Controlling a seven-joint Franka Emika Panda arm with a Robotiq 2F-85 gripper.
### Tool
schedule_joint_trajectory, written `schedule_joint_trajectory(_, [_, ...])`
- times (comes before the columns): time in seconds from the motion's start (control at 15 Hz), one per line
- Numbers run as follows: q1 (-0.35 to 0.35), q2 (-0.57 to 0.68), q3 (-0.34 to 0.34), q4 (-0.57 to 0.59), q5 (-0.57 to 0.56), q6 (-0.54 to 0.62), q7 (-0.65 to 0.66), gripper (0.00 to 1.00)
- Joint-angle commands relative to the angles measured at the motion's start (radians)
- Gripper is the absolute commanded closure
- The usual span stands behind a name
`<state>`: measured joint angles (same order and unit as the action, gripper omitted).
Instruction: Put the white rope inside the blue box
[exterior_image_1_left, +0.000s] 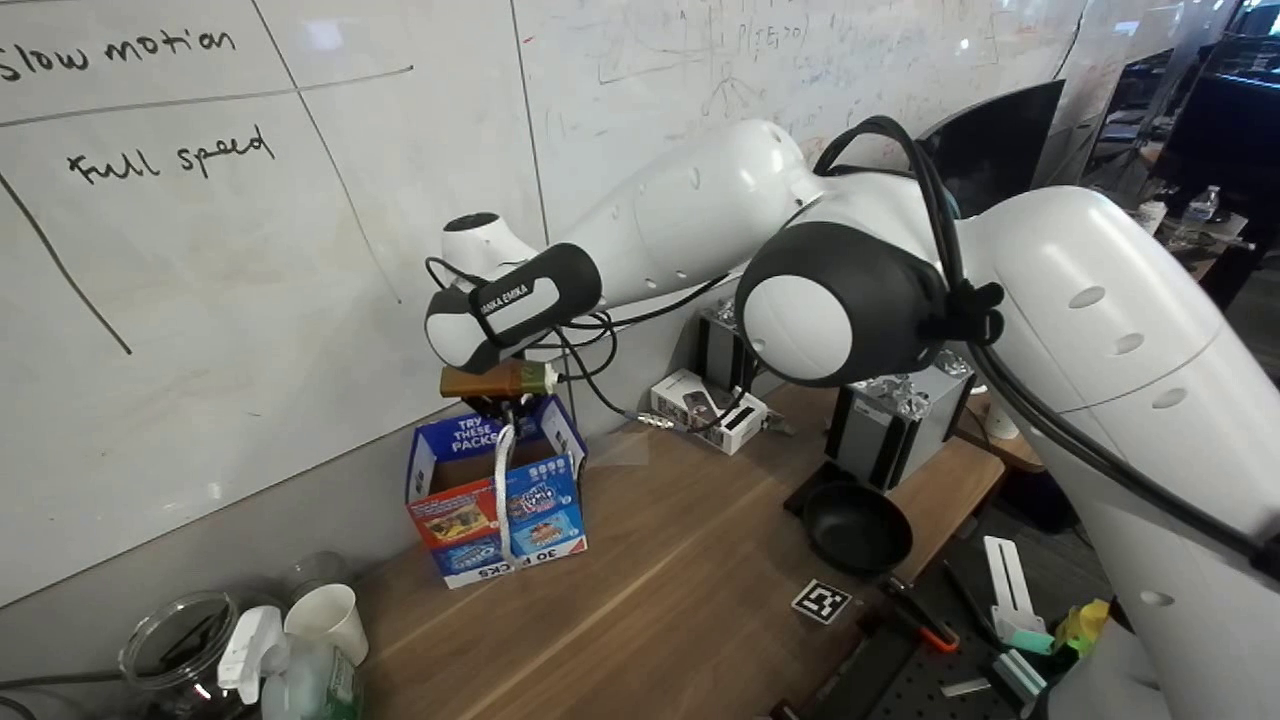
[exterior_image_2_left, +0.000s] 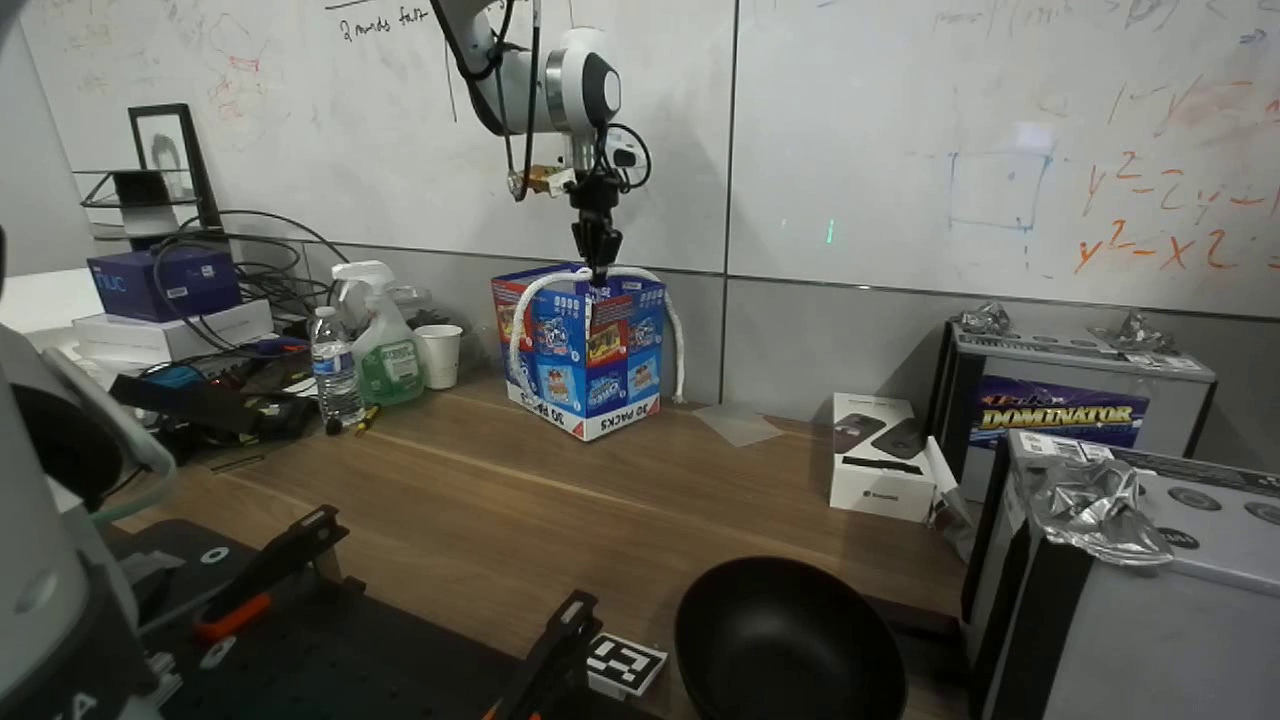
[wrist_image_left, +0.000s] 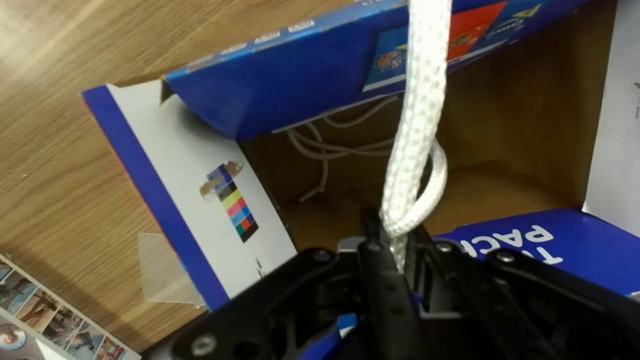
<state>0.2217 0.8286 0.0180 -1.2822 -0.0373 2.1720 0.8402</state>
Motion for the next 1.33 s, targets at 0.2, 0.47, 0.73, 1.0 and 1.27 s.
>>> schedule_joint_trajectory(0.2, [0.039,-0.095,-0.021,-0.062,0.006,0.119,0.013,0.97])
schedule_joint_trajectory(0.47, [0.084,-0.189,-0.035,-0.103,-0.022,0.147,0.042,0.97])
schedule_joint_trajectory(0.73, [0.151,-0.306,-0.072,-0.142,-0.112,0.13,0.12,0.97])
schedule_joint_trajectory(1.0, [0.2,-0.402,-0.096,-0.136,-0.26,0.08,0.243,0.97])
schedule_joint_trajectory(1.27, [0.201,-0.469,-0.078,-0.123,-0.381,0.014,0.332,0.97])
